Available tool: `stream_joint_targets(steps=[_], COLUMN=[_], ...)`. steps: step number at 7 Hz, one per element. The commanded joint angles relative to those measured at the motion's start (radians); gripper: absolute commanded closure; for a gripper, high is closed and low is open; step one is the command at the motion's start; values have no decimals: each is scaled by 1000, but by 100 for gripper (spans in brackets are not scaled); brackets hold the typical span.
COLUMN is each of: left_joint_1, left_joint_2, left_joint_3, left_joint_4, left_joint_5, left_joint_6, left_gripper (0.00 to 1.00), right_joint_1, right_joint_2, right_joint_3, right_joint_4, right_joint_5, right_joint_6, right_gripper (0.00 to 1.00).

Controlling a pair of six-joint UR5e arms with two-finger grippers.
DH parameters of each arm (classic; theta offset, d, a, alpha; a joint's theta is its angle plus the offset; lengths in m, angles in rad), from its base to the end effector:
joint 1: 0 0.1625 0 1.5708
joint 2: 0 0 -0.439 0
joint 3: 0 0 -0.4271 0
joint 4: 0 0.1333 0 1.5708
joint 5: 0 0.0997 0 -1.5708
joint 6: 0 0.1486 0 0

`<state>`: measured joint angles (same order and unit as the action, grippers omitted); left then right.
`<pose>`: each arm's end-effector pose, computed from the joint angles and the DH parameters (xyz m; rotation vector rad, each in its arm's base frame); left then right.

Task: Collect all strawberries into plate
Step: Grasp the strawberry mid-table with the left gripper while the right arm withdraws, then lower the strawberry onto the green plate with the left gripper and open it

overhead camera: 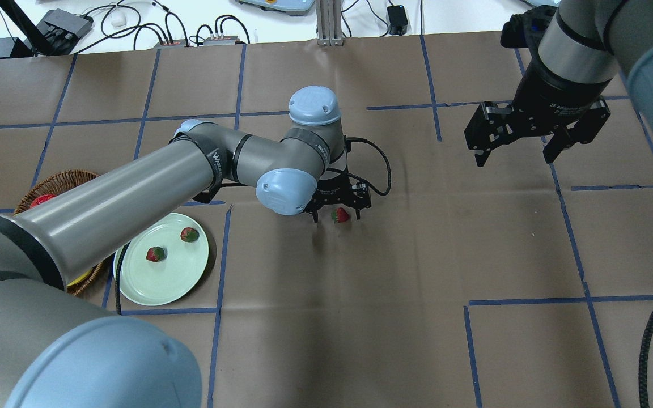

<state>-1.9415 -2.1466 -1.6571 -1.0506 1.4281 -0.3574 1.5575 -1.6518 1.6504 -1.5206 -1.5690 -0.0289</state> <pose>-0.3808 -0.5534 0.1084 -0.0048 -3.0462 -0.2798 0.1271 -0.4856 0.4474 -0.0244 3.1377 0.0765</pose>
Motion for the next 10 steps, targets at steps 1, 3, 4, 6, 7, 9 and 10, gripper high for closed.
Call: stream_joint_targets(steps=[1, 3, 4, 6, 7, 9, 10], left_joint_1=[-1, -1, -1, 53, 131, 325, 419], left_joint_2=[7, 14, 33, 155, 239, 421, 488], left_joint_3=[2, -1, -1, -25, -79, -284, -393], left_joint_4=[3, 0, 1, -72, -138, -143, -117], left_joint_5=[-5, 0, 8, 99, 147, 204, 213], left_joint_6=[-3, -3, 0, 110, 203, 440, 568], left_gripper=[61, 100, 100, 100, 100, 100, 100], right_joint_1=[4, 4, 4, 4, 3, 3, 3], right_joint_2=[1, 13, 32, 46, 46, 46, 46], right_joint_3=[-4, -6, -23, -52, -55, -55, -55], right_joint_4=[-7, -10, -9, -6, -6, -4, -6], right_joint_5=[-9, -9, -11, -11, -12, -13, -13], right_joint_6=[-2, 4, 4, 3, 4, 3, 3], right_gripper=[0, 0, 0, 0, 0, 0, 0])
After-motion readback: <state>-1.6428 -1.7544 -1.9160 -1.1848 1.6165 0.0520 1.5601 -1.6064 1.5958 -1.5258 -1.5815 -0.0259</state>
